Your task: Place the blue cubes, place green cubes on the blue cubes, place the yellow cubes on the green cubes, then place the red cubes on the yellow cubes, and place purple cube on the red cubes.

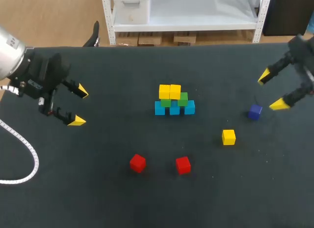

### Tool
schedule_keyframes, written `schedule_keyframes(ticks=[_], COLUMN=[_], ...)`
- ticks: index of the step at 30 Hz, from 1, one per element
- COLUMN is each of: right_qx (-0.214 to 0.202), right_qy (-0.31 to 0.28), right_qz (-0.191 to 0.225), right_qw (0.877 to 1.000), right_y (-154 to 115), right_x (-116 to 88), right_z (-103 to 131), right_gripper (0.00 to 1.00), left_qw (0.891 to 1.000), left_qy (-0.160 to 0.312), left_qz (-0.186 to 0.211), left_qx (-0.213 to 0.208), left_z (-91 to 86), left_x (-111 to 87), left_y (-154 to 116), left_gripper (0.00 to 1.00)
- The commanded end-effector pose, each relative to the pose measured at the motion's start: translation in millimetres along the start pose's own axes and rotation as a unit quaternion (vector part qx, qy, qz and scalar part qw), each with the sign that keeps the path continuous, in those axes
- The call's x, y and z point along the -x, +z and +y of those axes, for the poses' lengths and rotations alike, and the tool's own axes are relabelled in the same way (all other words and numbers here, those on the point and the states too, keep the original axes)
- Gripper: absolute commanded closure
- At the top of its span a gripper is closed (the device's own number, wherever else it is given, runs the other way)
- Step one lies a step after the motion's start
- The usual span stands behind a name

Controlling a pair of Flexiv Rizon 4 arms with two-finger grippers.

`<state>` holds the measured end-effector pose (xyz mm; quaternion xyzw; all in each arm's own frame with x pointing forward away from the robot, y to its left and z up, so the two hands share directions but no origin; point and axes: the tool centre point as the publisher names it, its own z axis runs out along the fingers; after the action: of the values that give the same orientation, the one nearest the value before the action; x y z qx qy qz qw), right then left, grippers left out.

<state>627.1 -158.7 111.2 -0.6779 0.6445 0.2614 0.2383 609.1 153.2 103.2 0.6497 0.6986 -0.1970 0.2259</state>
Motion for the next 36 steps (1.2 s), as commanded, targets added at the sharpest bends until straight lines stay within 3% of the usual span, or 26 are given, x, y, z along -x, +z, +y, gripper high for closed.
schedule_keyframes(ticks=[1,13,23,36], right_qx=[-0.047,-0.05,-0.03,-0.019], right_qy=[0.005,0.034,0.041,0.057], right_qz=[0.012,0.021,0.023,0.033], right_qw=[0.999,0.998,0.998,0.998], right_y=[23,81,114,138], right_x=[6,-9,-19,-29], right_z=[27,48,41,24], right_gripper=[0.0,0.0,0.0,0.0], left_qw=[1.0,1.0,1.0,1.0], left_qy=[0.001,0.001,0.001,0.001], left_qz=[-0.001,-0.001,-0.001,-0.001], left_qx=[-0.001,-0.001,-0.001,-0.001], left_z=[0.3,0.3,0.3,0.3], left_x=[-1.0,-1.0,-1.0,-1.0], left_y=[0,0,0,0], left_gripper=[0.0,0.0,0.0,0.0])
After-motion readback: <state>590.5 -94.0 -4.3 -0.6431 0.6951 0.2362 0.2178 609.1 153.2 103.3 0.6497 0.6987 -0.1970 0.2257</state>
